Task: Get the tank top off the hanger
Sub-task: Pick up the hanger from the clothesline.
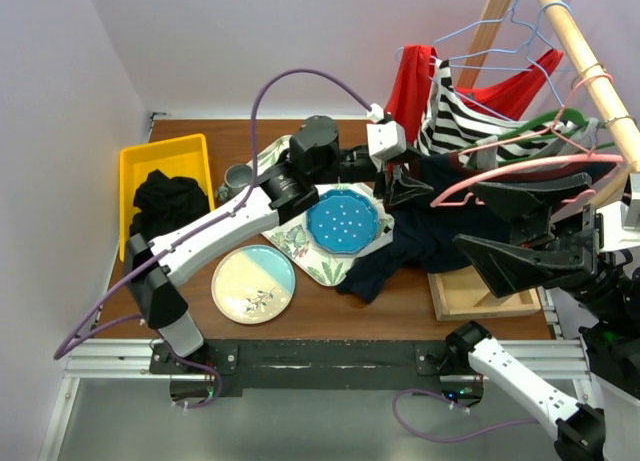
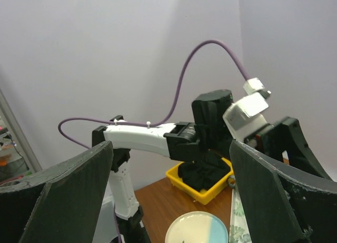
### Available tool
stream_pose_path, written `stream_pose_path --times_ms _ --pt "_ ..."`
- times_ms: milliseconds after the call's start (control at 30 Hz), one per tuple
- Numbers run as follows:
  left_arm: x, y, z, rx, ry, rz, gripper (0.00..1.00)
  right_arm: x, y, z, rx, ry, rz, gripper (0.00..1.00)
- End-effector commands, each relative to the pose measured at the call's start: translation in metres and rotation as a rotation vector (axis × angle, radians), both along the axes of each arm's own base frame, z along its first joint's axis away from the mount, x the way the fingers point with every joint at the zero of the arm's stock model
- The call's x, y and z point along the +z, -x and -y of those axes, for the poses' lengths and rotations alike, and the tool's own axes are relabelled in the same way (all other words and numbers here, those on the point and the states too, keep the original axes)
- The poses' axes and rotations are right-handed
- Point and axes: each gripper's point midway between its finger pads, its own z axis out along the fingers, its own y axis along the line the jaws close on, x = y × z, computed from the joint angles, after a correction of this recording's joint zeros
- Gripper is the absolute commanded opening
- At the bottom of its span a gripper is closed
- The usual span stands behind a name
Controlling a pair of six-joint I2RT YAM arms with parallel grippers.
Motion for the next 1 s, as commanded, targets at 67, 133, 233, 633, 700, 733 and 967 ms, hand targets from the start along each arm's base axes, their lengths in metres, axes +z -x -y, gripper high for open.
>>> stream_pose_path --times_ms 67,133,233,633,700,733,967 --pt "0.032 0.014 -0.006 -0.022 0.082 0.09 0.61 0.005 -0.002 -0.001 0.004 -0.027 0.008 0.97" --pt "0.029 0.013 -0.004 -0.021 0.076 0.088 0.61 0.005 -0.002 -0.001 0.004 -0.027 0.008 0.97" --pt "0.026 0.012 -0.002 -0.024 0.07 0.085 0.59 0.007 0.0 0.001 -0.002 -0.028 0.013 0.97" --pt "0.013 -0.004 0.025 0.024 0.01 0.077 0.56 0.008 0.002 0.003 -0.004 -0.03 0.021 0.97" --pt "0.015 -0.009 0.032 0.028 0.003 0.076 0.49 0.007 0.002 0.002 -0.001 -0.029 0.016 0.97" --pt "0.016 -0.009 0.033 0.027 0.005 0.077 0.47 0.007 0.002 0.002 -0.001 -0.029 0.016 0.97" --pt "0.039 -0.01 0.037 0.036 0.063 0.073 0.0 0.005 0.0 0.003 -0.009 -0.028 0.011 0.97"
